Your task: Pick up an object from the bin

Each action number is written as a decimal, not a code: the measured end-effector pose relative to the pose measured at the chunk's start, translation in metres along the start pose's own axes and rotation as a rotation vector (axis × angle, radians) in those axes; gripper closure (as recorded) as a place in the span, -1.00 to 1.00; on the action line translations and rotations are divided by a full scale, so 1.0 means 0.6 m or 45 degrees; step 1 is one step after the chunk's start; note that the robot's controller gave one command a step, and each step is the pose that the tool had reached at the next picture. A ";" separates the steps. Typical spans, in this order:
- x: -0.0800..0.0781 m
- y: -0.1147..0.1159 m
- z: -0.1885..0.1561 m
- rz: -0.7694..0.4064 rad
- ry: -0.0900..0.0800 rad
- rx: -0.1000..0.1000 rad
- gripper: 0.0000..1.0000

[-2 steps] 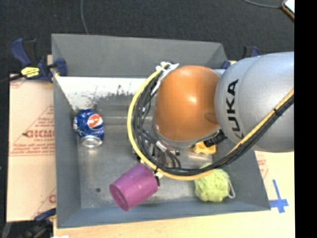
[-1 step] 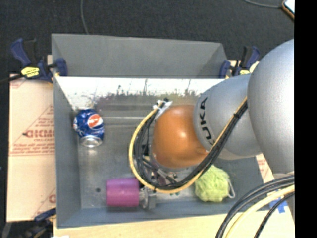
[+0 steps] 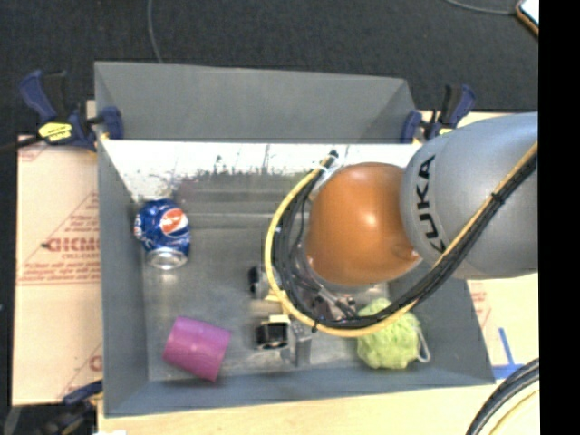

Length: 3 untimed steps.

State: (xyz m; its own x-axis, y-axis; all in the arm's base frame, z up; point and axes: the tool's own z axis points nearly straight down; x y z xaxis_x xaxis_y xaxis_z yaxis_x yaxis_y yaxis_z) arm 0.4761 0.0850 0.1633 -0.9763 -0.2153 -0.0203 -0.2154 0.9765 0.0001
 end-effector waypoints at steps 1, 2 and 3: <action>-0.013 -0.050 0.106 -0.045 0.002 -0.001 -1.00; -0.141 -0.127 0.152 -0.882 -0.020 0.007 -1.00; -0.042 -0.041 0.156 -0.323 -0.001 -0.002 1.00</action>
Offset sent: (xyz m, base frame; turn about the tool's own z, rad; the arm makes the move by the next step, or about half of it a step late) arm 0.0991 -0.0556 -0.0933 -0.7109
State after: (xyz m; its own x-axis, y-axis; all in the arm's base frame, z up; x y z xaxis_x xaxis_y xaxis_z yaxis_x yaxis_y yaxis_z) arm 0.5077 0.0665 0.0703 -0.8908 -0.4538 -0.0205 -0.4539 0.8911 -0.0033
